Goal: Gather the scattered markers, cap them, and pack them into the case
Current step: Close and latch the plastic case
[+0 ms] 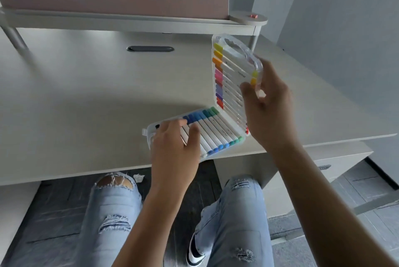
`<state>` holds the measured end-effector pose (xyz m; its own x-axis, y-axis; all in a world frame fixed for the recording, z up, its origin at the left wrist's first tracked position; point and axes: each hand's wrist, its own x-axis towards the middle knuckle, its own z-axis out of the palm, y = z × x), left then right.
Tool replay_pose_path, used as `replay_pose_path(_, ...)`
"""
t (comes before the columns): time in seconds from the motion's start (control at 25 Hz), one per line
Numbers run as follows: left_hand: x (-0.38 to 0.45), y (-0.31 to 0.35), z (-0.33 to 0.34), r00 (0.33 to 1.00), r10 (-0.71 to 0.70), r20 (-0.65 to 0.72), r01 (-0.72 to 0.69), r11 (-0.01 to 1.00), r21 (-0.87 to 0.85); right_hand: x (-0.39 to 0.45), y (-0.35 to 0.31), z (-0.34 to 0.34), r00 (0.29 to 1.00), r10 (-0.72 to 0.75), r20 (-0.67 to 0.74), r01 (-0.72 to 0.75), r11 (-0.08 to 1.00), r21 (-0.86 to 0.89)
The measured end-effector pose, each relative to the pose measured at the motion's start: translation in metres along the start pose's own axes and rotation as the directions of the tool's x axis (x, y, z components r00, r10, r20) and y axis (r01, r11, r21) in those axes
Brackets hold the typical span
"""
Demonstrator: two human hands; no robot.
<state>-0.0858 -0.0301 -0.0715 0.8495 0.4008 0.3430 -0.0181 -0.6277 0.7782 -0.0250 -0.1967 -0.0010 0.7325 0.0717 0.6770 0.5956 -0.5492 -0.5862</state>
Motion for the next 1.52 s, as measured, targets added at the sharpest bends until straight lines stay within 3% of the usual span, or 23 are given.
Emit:
replay_pose_path(0.24,-0.006,-0.034,-0.031,0.982,-0.15,-0.115,0.116,0.959,-0.257,-0.029,0.001,0.033,0.938,-0.245,0.244,0.281,0.952,-0.124)
replay_pose_path(0.4,-0.01,-0.043,-0.041,0.933,-0.318,-0.17,0.218,0.874,-0.435,-0.057,0.003,0.042,0.839,-0.151,0.523,0.284,0.941,-0.183)
replay_pose_path(0.52,-0.009,-0.045,-0.044,0.93,-0.334,-0.151,0.234,0.858,-0.457,-0.069,0.005,0.043,0.734,-0.066,0.676,0.287,0.932,-0.22)
replay_pose_path(0.64,-0.01,-0.047,-0.043,0.938,-0.319,-0.138,0.23,0.867,-0.441,-0.082,0.012,0.05,0.745,-0.102,0.659,0.364,0.89,-0.274)
replay_pose_path(0.8,-0.01,-0.049,-0.04,0.949,-0.281,-0.142,0.197,0.882,-0.427,-0.099,0.025,0.067,0.862,-0.275,0.427,0.401,0.884,-0.24)
replay_pose_path(0.96,0.001,-0.038,-0.036,0.963,-0.269,-0.028,0.218,0.833,-0.508,-0.098,0.029,0.049,0.836,-0.453,0.311,0.514,0.844,-0.154)
replay_pose_path(1.04,0.015,-0.024,-0.031,0.97,-0.23,0.074,0.223,0.738,-0.637,-0.086,0.017,0.03,0.887,-0.414,0.205,0.43,0.902,-0.036)
replay_pose_path(1.12,0.031,0.001,-0.025,0.99,-0.093,0.108,0.143,0.669,-0.729,-0.068,0.003,0.012,0.956,-0.264,0.127,0.249,0.961,0.123)
replay_pose_path(1.24,0.058,0.047,-0.026,0.996,0.064,0.054,0.001,0.638,-0.77,-0.033,-0.002,-0.007,0.991,-0.075,0.112,0.018,0.897,0.441)
replay_pose_path(1.36,0.076,0.082,-0.022,0.995,0.03,0.093,0.05,0.659,-0.751,-0.007,-0.001,-0.016,0.985,0.074,0.157,-0.157,0.765,0.625)
replay_pose_path(1.52,0.086,0.102,-0.009,0.971,-0.111,0.212,0.235,0.623,-0.746,0.008,-0.008,-0.013,0.942,0.31,0.131,-0.311,0.654,0.689)
